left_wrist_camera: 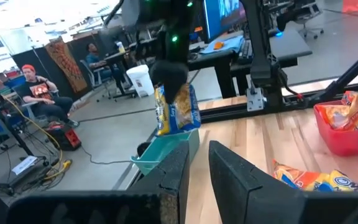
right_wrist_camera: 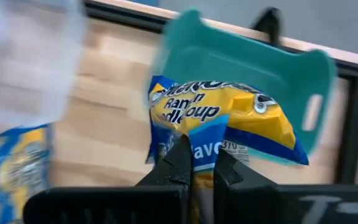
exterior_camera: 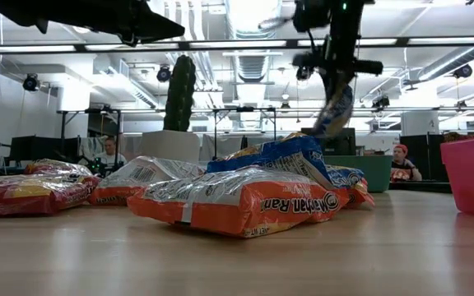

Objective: Sort Maruchan noodles
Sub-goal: Put the blue noodle pack into the green bin

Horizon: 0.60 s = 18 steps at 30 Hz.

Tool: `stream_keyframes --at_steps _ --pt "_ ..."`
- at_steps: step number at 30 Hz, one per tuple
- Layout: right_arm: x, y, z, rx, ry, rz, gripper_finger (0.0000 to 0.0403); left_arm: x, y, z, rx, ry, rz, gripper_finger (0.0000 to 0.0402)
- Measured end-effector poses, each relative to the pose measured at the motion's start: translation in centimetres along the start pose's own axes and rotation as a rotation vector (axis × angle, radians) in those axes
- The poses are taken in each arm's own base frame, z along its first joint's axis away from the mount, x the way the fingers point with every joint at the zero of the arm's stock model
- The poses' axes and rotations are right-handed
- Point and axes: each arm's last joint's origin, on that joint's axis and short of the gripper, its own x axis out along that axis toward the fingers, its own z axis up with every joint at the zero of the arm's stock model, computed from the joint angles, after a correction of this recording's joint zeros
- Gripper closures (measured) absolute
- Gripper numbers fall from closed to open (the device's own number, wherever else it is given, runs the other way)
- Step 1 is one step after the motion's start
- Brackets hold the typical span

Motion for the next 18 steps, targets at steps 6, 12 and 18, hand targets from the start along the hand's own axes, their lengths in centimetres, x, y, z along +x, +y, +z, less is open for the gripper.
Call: stream_keyframes --at_steps 6,12,18 --pt "2.7 -3.0 2.1 0.008 0.073 -0.17 0.0394 -0.1 0.1 0.1 -0.016 -0.004 0.001 0.0357" --pt "4.1 -4.8 3.3 0.019 0.1 -0.234 0.0394 0.1 -0.1 -0.2 -0.008 0.01 -0.001 0.0357" --pt "4.8 -4.9 3.1 0.005 0.116 -0.283 0.0394 0.4 -0.2 -0.4 0.029 0.023 -0.002 0.0357"
